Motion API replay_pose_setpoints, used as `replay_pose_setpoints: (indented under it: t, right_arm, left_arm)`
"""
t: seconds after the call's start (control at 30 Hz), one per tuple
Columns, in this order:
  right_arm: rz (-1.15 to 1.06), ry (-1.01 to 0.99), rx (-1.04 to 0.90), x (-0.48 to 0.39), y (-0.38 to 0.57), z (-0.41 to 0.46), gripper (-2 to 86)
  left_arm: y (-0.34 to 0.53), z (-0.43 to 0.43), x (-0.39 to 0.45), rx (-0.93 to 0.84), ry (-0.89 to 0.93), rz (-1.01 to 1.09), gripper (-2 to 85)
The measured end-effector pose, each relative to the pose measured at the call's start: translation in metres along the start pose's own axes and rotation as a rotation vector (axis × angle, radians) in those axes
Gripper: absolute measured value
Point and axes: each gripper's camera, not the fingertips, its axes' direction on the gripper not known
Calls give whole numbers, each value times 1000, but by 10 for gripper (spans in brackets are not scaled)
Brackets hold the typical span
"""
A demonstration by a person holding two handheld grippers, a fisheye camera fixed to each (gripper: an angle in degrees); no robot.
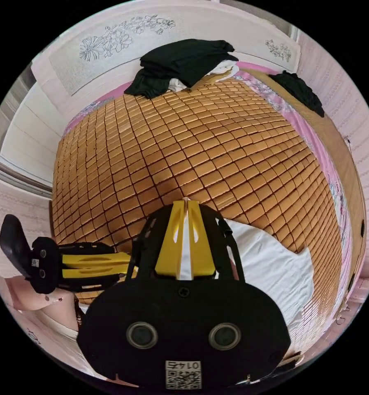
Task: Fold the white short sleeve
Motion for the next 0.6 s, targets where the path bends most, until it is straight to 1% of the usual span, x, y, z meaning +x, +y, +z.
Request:
replay_pose_setpoints:
  t: [0.07, 0.1, 0.17, 0.23, 0.3, 0.37, 0.43, 0.5, 0.6]
  right_arm:
    - [119, -68, 135, 41, 29, -45, 8]
    - [148, -94, 171, 52, 39, -58, 8]
    - [258, -168, 299, 89, 89, -105, 10]
    - [319, -147, 374, 107, 134, -132, 13]
    - [362, -83, 353, 119, 175, -135, 20]
    - [389, 2, 176, 134, 209, -108, 45]
    - [408, 2, 97, 148, 223, -95, 72]
    - [426, -22, 86, 160, 225, -95, 86]
    - [416, -58, 143, 173, 205, -107, 88]
  left_arm:
    - [-1, -4, 5, 12, -27, 17, -9]
    - [-2, -6, 10, 23, -24, 26, -8]
    - [-4, -15, 21, 71, 35, 68, -5]
    - [-5, -31, 48, 158, 145, 190, 12]
    - [0, -38, 67, 194, 147, 255, 40]
    - [5, -35, 81, 191, 151, 310, 58]
    - [7, -17, 84, 108, 158, 306, 64]
    - [5, -4, 85, 32, 162, 294, 68]
    - [1, 9, 90, -6, 121, 314, 69]
